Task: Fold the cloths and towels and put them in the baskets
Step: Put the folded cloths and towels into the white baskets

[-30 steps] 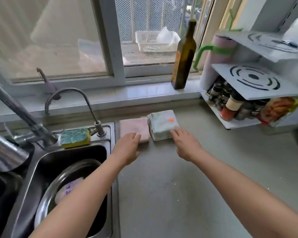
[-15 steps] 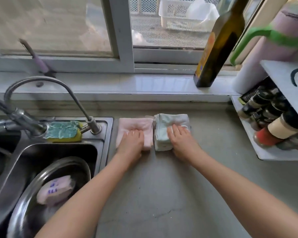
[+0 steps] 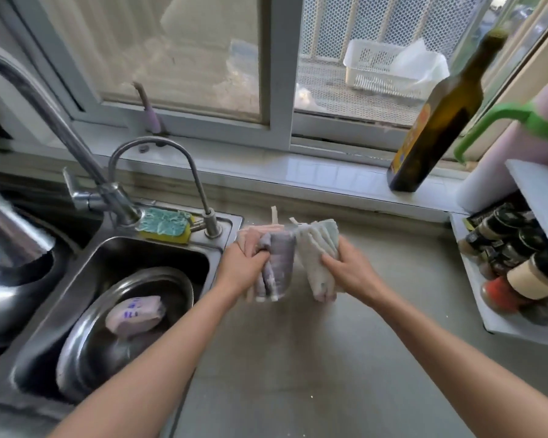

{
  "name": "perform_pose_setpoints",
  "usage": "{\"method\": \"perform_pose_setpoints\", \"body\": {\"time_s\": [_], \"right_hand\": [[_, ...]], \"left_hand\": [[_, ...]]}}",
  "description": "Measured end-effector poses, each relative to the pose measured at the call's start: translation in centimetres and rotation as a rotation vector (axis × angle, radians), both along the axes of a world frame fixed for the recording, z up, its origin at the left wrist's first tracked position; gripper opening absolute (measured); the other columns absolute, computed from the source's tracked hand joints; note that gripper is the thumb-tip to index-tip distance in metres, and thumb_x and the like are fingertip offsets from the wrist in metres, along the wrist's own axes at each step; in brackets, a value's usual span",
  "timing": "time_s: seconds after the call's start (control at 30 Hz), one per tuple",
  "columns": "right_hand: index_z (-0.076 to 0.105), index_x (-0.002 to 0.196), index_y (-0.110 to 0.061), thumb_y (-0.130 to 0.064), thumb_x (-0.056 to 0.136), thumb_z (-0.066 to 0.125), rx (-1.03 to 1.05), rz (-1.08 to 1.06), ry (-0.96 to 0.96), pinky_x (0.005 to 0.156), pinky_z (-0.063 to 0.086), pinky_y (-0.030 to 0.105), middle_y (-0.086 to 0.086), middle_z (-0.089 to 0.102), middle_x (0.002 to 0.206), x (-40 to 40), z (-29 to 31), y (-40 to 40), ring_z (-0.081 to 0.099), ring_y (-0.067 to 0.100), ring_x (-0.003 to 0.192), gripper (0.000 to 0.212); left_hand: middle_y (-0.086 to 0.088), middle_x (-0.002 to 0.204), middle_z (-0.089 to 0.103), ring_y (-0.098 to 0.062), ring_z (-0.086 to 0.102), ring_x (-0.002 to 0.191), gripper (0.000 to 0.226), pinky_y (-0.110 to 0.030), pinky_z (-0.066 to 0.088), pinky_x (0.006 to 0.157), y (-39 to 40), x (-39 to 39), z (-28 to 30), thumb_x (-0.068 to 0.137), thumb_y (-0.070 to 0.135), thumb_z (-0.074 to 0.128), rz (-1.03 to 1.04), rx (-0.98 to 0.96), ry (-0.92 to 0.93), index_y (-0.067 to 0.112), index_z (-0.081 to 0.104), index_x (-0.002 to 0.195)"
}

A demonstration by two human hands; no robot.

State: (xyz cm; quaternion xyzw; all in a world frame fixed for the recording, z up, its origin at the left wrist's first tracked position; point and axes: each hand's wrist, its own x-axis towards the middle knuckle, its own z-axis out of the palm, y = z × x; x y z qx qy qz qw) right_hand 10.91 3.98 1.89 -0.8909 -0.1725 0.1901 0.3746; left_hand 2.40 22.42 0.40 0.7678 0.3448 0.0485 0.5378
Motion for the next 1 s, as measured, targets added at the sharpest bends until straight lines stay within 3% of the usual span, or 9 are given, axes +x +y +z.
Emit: {"method": "perform_pose_setpoints", "body": {"time_s": [0.07,0.2,0.27,0.37,0.47,0.57,0.67,0.87,1.0], "right_hand": [[0.059,0.097,-0.021,-0.014,0.090,0.053,0.141,-0.027,0.105,0.065,0.046,0.026,-0.004,0.064,0.091,-2.8,2.1,1.0,0.060,0.015,0.085,0.012],[0.052,0.075,-0.023,-0.014,0.087,0.055,0.100,0.093,0.093,0.058,0.043,0.025,-0.006,0.059,0.076,-8.9,4.5,4.3,0.056,0.010,0.069,0.016],[0.054,0.082,-0.021,-0.019,0.086,0.057,0.041,0.178,0.069,0.063,0.045,0.029,-0.002,0.061,0.080,-12.0,4.8,6.2,0.059,0.016,0.075,0.005],[0.058,0.104,-0.013,-0.025,0.086,0.059,0.001,0.285,0.088,0.077,0.048,0.034,0.003,0.064,0.095,-17.0,4.7,9.0,0.062,0.024,0.093,0.022],[0.057,0.106,-0.014,-0.031,0.086,0.058,-0.034,0.391,0.135,0.085,0.052,0.043,0.005,0.065,0.100,-22.6,5.1,11.9,0.062,0.024,0.094,0.026],[0.056,0.105,-0.016,-0.026,0.088,0.056,-0.029,0.518,0.144,0.087,0.050,0.038,0.001,0.063,0.099,-29.9,5.9,15.3,0.061,0.021,0.096,0.020],[0.055,0.112,-0.017,-0.018,0.087,0.057,0.027,0.662,0.155,0.090,0.048,0.034,0.000,0.064,0.103,-39.2,6.5,18.5,0.061,0.020,0.102,0.025],[0.060,0.104,-0.010,-0.022,0.085,0.061,0.025,0.930,0.160,0.076,0.050,0.030,0.002,0.065,0.091,-60.6,6.7,24.3,0.064,0.018,0.088,0.023],[0.057,0.115,-0.012,-0.027,0.086,0.063,0.047,1.054,0.189,0.086,0.050,0.036,0.005,0.065,0.105,-71.7,6.6,26.9,0.062,0.022,0.099,0.033]], "left_hand": [[-0.012,0.074,0.065,-0.025,0.063,0.075,0.018,-0.036,0.051,0.070,0.1,-3.1,1.3,0.075,0.022,0.068,0.168,-0.212,-0.019,0.004,0.067,0.080],[-0.014,0.083,0.072,-0.028,0.070,0.085,0.021,-0.043,0.055,0.081,0.6,-9.6,4.1,0.071,0.025,0.074,0.324,-0.389,-0.056,0.007,0.069,0.081],[-0.007,0.083,0.073,-0.020,0.070,0.083,0.017,-0.027,0.057,0.072,0.8,-13.2,5.1,0.075,0.019,0.078,0.300,-0.359,-0.071,0.010,0.069,0.087],[0.004,0.077,0.069,-0.005,0.063,0.072,0.016,-0.008,0.048,0.056,1.5,-19.3,6.5,0.075,0.016,0.078,0.276,-0.232,-0.064,0.017,0.065,0.085],[-0.002,0.080,0.067,-0.012,0.062,0.073,0.012,-0.021,0.051,0.064,3.6,-26.8,6.9,0.078,0.015,0.068,0.358,-0.149,-0.031,0.014,0.064,0.089],[-0.003,0.068,0.058,-0.014,0.054,0.060,0.007,-0.022,0.042,0.055,5.5,-35.9,7.7,0.085,0.018,0.056,0.457,-0.122,-0.039,0.013,0.060,0.081],[0.000,0.077,0.062,-0.014,0.058,0.073,0.018,-0.027,0.044,0.067,6.3,-46.0,8.6,0.090,0.027,0.050,0.565,-0.105,-0.090,0.013,0.061,0.088],[-0.002,0.089,0.068,-0.012,0.063,0.080,0.014,-0.027,0.048,0.071,6.6,-66.5,10.0,0.086,0.015,0.056,0.737,0.070,-0.080,0.015,0.062,0.098],[0.016,0.078,0.064,0.004,0.059,0.072,0.015,-0.005,0.042,0.057,7.2,-77.7,10.3,0.084,0.018,0.066,0.888,0.118,-0.086,0.028,0.058,0.090]]}}
